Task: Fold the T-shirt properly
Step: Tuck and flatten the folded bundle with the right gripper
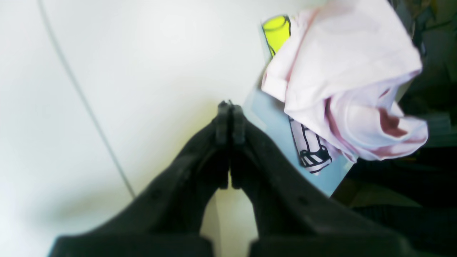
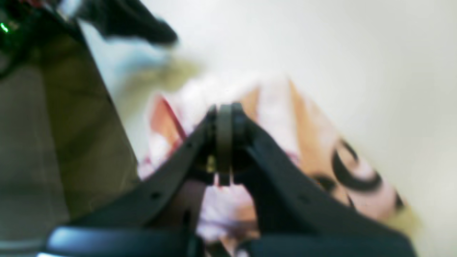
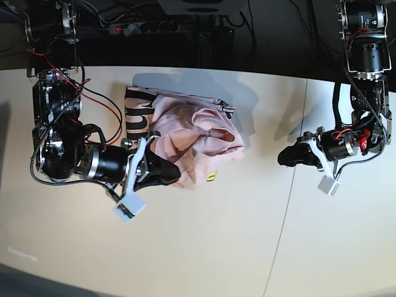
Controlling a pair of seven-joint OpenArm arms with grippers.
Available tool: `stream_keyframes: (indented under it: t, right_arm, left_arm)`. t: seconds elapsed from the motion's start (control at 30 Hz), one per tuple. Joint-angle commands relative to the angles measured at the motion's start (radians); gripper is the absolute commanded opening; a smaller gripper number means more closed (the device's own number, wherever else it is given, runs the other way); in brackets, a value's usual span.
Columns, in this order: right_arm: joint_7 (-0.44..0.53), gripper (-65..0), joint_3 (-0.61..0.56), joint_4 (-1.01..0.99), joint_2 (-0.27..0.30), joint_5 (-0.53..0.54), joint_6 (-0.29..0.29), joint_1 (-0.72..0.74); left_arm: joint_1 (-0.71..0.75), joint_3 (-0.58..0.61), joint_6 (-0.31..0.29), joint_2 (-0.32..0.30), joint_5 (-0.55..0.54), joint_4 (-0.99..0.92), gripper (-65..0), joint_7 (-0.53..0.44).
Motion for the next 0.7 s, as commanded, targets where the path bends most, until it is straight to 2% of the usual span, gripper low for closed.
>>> stream_keyframes:
  t: [0.0, 0.13, 0.27, 0.53, 0.67]
  right_arm:
    - [0.024, -65.0, 0.005, 0.018, 0.021, 0.024, 0.063, 0.013]
    - [0.023, -65.0, -0.006, 0.015, 0.036, 0.022, 0.064, -0.028]
    - [0.032, -65.0, -0.071, 0.014, 0.033, 0.002, 0.064, -0.052]
    - [0.173, -65.0, -0.256, -0.023, 0.024, -0.175, 0.064, -0.016]
    - [0.225, -65.0, -0.33, -0.132, -0.031, -0.268, 0.062, 0.054]
  left_arm:
    - [-0.022, -0.011, -0.009, -0.014, -0.027, 0.018, -64.4, -0.014]
    - [-0.021, -0.015, -0.009, -0.014, -0.029, 0.018, -64.4, -0.014]
    - [-0.021, -0.015, -0.009, -0.014, -0.028, 0.018, -64.4, -0.013]
    - [-0.022, -0.015, -0.009, -0.014, -0.028, 0.018, -64.4, -0.014]
    - [-0.021, -0.015, -0.009, -0.014, -0.028, 0.018, -64.4, -0.014]
